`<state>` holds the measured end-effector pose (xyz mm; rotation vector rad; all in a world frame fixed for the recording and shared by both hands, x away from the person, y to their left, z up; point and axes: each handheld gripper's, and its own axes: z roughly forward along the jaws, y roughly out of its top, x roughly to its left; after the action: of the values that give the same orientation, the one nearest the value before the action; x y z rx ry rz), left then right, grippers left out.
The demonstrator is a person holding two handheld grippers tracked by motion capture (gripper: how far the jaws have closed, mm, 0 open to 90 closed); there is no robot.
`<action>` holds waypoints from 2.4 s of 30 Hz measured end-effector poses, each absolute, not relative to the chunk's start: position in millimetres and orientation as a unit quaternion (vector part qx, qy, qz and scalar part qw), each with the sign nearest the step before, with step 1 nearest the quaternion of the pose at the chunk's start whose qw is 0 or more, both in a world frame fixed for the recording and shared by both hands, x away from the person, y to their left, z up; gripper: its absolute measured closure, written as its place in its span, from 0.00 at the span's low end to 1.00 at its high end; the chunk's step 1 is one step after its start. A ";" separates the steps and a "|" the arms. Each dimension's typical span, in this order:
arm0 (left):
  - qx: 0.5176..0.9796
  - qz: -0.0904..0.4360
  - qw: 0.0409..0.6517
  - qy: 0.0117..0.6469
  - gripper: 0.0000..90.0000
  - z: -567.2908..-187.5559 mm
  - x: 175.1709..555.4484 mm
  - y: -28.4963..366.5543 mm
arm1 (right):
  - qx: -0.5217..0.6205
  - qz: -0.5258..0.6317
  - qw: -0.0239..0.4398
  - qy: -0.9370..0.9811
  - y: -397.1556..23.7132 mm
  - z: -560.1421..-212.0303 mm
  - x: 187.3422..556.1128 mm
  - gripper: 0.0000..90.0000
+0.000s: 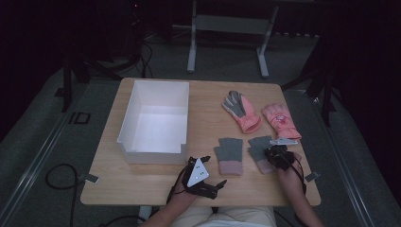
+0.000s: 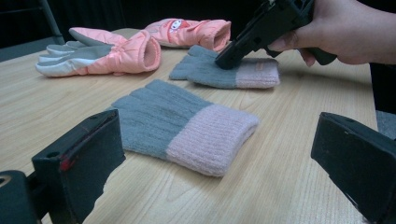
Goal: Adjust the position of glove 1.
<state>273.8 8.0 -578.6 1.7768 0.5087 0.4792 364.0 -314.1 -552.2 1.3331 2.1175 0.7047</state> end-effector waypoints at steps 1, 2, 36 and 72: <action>0.760 0.205 0.578 0.217 0.02 -578.5 273.8 8.1 | 0.502 0.261 0.269 0.779 -313.2 -552.2 363.8 0.95; 0.760 0.205 0.577 0.217 0.02 -578.5 273.8 7.9 | 0.512 0.263 0.270 0.772 -312.2 -552.0 363.6 0.95; 0.759 0.208 0.577 0.219 0.02 -578.6 273.7 6.6 | 0.588 0.360 0.218 0.690 -196.8 -523.1 339.0 0.96; 0.787 0.218 0.541 0.200 0.04 -572.6 276.6 -4.3 | 0.456 0.385 0.182 0.782 -233.6 -510.8 369.1 0.51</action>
<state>276.6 -4.3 -572.6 1.8699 0.4754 0.5191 369.1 -233.6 -510.8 1.2864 2.2067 1.0882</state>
